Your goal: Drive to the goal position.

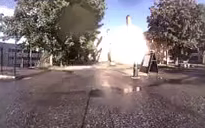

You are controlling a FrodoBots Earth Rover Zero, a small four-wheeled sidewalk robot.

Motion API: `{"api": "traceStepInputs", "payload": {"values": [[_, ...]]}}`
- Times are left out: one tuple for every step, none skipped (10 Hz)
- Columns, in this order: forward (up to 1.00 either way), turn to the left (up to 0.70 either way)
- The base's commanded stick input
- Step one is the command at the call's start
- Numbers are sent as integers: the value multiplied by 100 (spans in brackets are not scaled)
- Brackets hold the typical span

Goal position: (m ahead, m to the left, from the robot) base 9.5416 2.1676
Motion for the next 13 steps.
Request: {"api": "traceStepInputs", "payload": {"values": [[50, 0], [50, 0], [50, 0], [50, 0], [50, 0], [50, 0], [50, 0], [50, 0], [50, 0], [50, 0], [50, 0], [50, 0], [50, 0]]}}
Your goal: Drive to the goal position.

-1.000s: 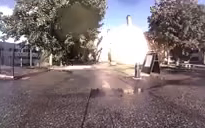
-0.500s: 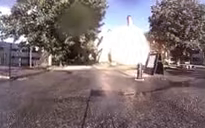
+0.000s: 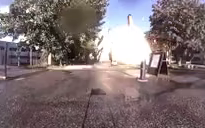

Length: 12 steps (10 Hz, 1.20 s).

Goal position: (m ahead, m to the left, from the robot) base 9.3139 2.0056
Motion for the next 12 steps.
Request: {"api": "traceStepInputs", "payload": {"values": [[50, 0], [50, 0], [50, 0], [50, 0], [50, 0], [50, 0], [50, 0], [50, 0], [50, 0], [50, 0], [50, 0], [50, 0]]}}
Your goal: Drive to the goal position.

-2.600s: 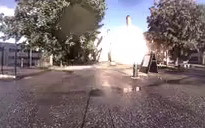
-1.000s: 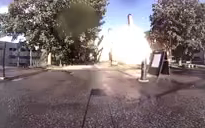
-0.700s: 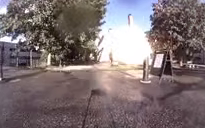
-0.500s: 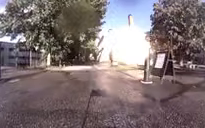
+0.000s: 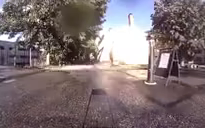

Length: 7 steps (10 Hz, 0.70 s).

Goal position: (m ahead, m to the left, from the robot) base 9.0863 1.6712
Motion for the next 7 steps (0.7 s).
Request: {"api": "traceStepInputs", "payload": {"values": [[50, 0], [50, 0], [50, 0], [50, 0], [50, 0], [50, 0], [50, 0]]}}
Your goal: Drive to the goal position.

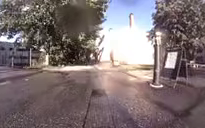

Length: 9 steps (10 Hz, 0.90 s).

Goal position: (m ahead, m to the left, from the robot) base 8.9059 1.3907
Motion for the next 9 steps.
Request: {"api": "traceStepInputs", "payload": {"values": [[50, 0], [50, 0], [50, 0], [50, 0], [50, 0], [50, 0], [50, 0], [50, 0], [50, 0]]}}
